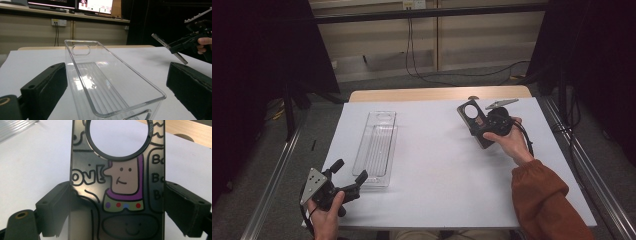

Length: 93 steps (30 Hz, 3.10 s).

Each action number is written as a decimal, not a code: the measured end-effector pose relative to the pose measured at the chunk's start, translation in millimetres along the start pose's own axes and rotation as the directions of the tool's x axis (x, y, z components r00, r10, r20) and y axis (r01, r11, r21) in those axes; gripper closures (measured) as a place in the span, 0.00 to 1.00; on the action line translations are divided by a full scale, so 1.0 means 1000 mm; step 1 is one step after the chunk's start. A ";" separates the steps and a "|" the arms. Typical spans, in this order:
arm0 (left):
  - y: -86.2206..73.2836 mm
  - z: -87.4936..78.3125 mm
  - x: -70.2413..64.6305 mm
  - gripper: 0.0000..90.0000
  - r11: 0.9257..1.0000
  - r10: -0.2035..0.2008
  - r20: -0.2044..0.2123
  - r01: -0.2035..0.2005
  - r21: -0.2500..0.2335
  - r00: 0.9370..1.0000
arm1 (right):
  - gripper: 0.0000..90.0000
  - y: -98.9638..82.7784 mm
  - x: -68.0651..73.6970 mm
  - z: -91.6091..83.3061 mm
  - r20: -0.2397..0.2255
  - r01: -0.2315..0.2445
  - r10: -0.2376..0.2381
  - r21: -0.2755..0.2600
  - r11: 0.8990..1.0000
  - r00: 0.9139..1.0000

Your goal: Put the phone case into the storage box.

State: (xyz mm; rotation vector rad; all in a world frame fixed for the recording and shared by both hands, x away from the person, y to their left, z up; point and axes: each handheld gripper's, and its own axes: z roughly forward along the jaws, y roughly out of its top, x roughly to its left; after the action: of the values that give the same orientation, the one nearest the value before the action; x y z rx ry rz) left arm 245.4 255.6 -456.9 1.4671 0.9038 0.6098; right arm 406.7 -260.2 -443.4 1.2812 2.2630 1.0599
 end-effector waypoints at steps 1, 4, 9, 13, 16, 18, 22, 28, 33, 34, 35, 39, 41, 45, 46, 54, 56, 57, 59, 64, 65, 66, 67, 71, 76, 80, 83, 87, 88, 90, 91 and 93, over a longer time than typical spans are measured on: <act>0.000 0.000 0.000 0.04 1.000 0.000 0.000 0.000 0.000 1.000 | 0.14 -0.002 0.001 -0.001 -0.002 0.002 -0.002 -0.006 1.000 1.000; 0.000 -0.001 0.000 0.04 1.000 -0.005 0.001 0.005 -0.006 1.000 | 0.14 -0.006 0.005 -0.004 -0.025 0.005 -0.006 -0.042 0.999 1.000; 0.000 -0.001 -0.001 0.04 1.000 0.000 -0.003 0.000 -0.003 1.000 | 0.14 -0.009 0.010 -0.010 -0.053 0.007 -0.012 -0.091 0.996 0.998; 0.000 0.000 -0.001 0.04 1.000 -0.005 -0.006 0.005 0.000 1.000 | 0.14 -0.013 0.011 -0.010 -0.066 0.019 -0.026 -0.106 0.994 0.998; 0.001 0.000 -0.001 0.04 1.000 -0.003 -0.004 0.003 -0.002 1.000 | 0.14 -0.015 0.008 -0.010 -0.077 0.010 -0.020 -0.124 0.992 0.997; 0.001 0.000 -0.001 0.04 1.000 -0.004 -0.004 0.004 -0.005 1.000 | 0.14 -0.017 0.008 -0.012 -0.080 0.010 -0.021 -0.138 0.990 0.997; 0.000 0.000 -0.001 0.04 1.000 -0.012 -0.003 0.012 0.000 1.000 | 0.14 -0.021 0.008 -0.016 -0.094 0.010 -0.026 -0.167 0.986 0.995; 0.001 -0.001 0.000 0.04 1.000 -0.017 0.017 0.017 -0.001 1.000 | 0.14 -0.026 0.010 -0.020 -0.096 0.005 -0.024 -0.192 0.981 0.995; 0.002 -0.003 -0.001 0.04 1.000 -0.022 0.016 0.022 -0.008 1.000 | 0.14 -0.032 0.010 -0.024 -0.113 0.001 -0.026 -0.219 0.976 0.993; 0.002 -0.003 -0.001 0.04 1.000 -0.021 0.015 0.021 -0.009 1.000 | 0.14 -0.033 0.010 -0.025 -0.111 0.003 -0.029 -0.223 0.975 0.993; 0.002 -0.003 0.000 0.04 1.000 -0.020 0.015 0.021 -0.009 1.000 | 0.14 -0.034 0.011 -0.026 -0.107 0.005 -0.030 -0.226 0.974 0.994; 0.002 -0.003 0.000 0.04 1.000 -0.019 0.032 0.019 -0.003 0.999 | 0.14 -0.040 0.013 -0.030 -0.106 0.023 -0.050 -0.242 0.970 0.993; 0.002 -0.003 -0.001 0.04 1.000 -0.020 0.037 0.021 -0.007 0.999 | 0.14 -0.045 0.013 -0.032 -0.108 0.014 -0.042 -0.251 0.968 0.993; 0.002 -0.001 -0.001 0.04 1.000 -0.003 0.054 0.002 0.003 0.999 | 0.14 -0.051 0.017 -0.040 -0.109 0.017 -0.047 -0.264 0.964 0.993; 0.002 -0.001 -0.002 0.04 1.000 -0.007 0.060 0.007 0.002 0.998 | 0.14 -0.053 0.018 -0.042 -0.112 0.020 -0.051 -0.268 0.963 0.992; 0.003 0.001 -0.003 0.04 1.000 -0.007 0.069 0.006 0.009 0.998 | 0.14 -0.063 0.032 -0.055 -0.151 0.032 -0.081 -0.299 0.954 0.985; 0.003 0.001 -0.002 0.04 1.000 -0.002 0.060 0.002 0.006 0.998 | 0.14 -0.066 0.035 -0.058 -0.160 0.038 -0.090 -0.301 0.953 0.983; 0.003 0.000 -0.002 0.04 1.000 -0.006 0.072 0.006 0.001 0.997 | 0.14 -0.067 0.037 -0.059 -0.163 0.041 -0.094 -0.301 0.953 0.982; 0.003 0.000 -0.003 0.03 1.000 0.007 0.070 -0.007 -0.001 0.997 | 0.14 -0.069 0.040 -0.063 -0.171 0.036 -0.092 -0.307 0.951 0.981; 0.002 0.001 -0.004 0.03 1.000 0.007 0.083 -0.008 0.006 0.997 | 0.14 -0.076 0.046 -0.071 -0.189 0.039 -0.106 -0.327 0.944 0.976; 0.003 0.002 -0.004 0.03 1.000 0.004 0.088 -0.004 0.004 0.996 | 0.14 -0.078 0.047 -0.072 -0.193 0.040 -0.108 -0.325 0.945 0.975; 0.003 0.002 -0.004 0.03 1.000 0.008 0.085 -0.009 0.006 0.996 | 0.14 -0.079 0.048 -0.073 -0.208 0.031 -0.103 -0.325 0.945 0.973; 0.003 0.002 -0.004 0.03 1.000 0.003 0.089 -0.004 0.009 0.996 | 0.14 -0.080 0.048 -0.074 -0.213 0.028 -0.103 -0.329 0.944 0.972; 0.004 0.004 -0.004 0.03 1.000 0.006 0.100 -0.007 0.005 0.995 | 0.14 -0.084 0.053 -0.080 -0.228 0.017 -0.102 -0.347 0.938 0.968; 0.004 0.004 -0.006 0.03 1.000 0.016 0.117 -0.019 0.017 0.993 | 0.14 -0.090 0.060 -0.084 -0.242 0.021 -0.114 -0.356 0.934 0.964; 0.005 0.005 -0.008 0.03 0.999 0.019 0.120 -0.023 0.029 0.993 | 0.14 -0.090 0.067 -0.083 -0.271 0.027 -0.137 -0.372 0.928 0.953; 0.006 0.006 -0.010 0.03 0.998 0.032 0.129 -0.037 0.042 0.991 | 0.14 -0.089 0.073 -0.083 -0.285 0.029 -0.149 -0.385 0.922 0.947; 0.007 0.007 -0.011 0.05 0.999 0.030 0.150 -0.036 0.041 0.988 | 0.14 -0.088 0.077 -0.081 -0.295 0.037 -0.162 -0.390 0.920 0.942; 0.007 0.008 -0.012 0.05 0.999 0.029 0.161 -0.036 0.040 0.987 | 0.14 -0.088 0.078 -0.081 -0.299 0.037 -0.164 -0.389 0.920 0.940; 0.007 0.008 -0.013 0.05 0.999 0.030 0.166 -0.037 0.040 0.986 | 0.14 -0.088 0.080 -0.080 -0.303 0.038 -0.166 -0.388 0.921 0.938; 0.008 0.009 -0.014 0.05 0.999 0.032 0.173 -0.038 0.032 0.984 | 0.14 -0.088 0.080 -0.080 -0.306 0.041 -0.170 -0.386 0.921 0.937; 0.008 0.009 -0.016 0.05 0.999 0.034 0.188 -0.040 0.031 0.982 | 0.14 -0.088 0.081 -0.081 -0.305 0.044 -0.174 -0.390 0.920 0.936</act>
State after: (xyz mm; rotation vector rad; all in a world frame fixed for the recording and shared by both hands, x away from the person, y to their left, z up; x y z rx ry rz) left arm 245.1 237.6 -447.4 1.5474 0.7452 0.4760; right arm 262.8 -255.6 -448.8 0.8536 2.1719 1.6790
